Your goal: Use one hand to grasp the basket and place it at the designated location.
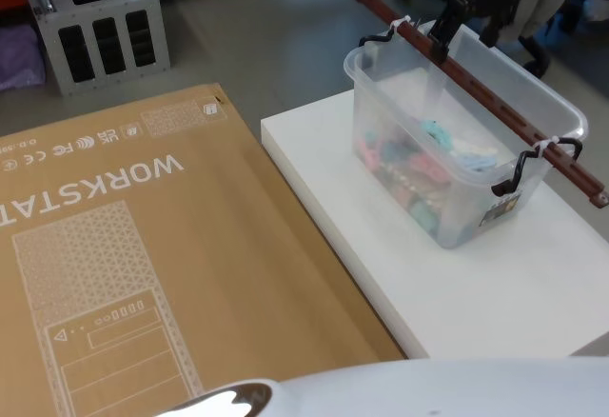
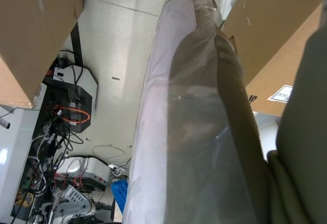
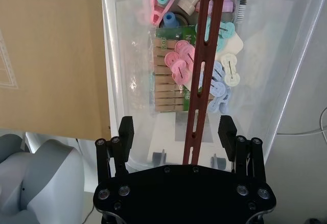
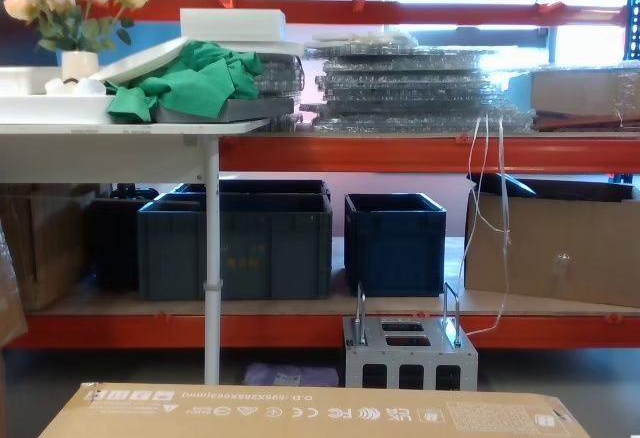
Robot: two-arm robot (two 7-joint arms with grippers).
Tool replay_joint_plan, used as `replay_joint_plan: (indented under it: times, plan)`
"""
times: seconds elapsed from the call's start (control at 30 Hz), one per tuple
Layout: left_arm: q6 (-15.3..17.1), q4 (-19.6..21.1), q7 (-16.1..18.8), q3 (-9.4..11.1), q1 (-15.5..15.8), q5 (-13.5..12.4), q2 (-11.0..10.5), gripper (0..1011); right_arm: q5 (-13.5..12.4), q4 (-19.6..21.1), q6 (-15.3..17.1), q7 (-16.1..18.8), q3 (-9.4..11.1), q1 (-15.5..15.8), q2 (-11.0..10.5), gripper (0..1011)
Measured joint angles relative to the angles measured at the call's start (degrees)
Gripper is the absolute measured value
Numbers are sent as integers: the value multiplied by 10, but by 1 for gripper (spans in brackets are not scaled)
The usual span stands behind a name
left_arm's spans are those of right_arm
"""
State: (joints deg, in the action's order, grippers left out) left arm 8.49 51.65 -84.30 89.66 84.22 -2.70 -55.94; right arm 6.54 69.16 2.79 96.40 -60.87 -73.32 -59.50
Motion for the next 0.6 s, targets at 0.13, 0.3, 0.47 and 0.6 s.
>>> replay_joint_plan:
  times: [0.13,0.3,0.47,0.6]
  plan:
    - [0,0,0,0,0,0,0,0,0,0,0,0,0,0,0,1000]
    - [0,0,0,0,0,0,0,0,0,0,0,0,0,0,0,1000]
    - [0,0,0,0,0,0,0,0,0,0,0,0,0,0,0,1000]
    - [0,0,0,0,0,0,0,0,0,0,0,0,0,0,0,1000]
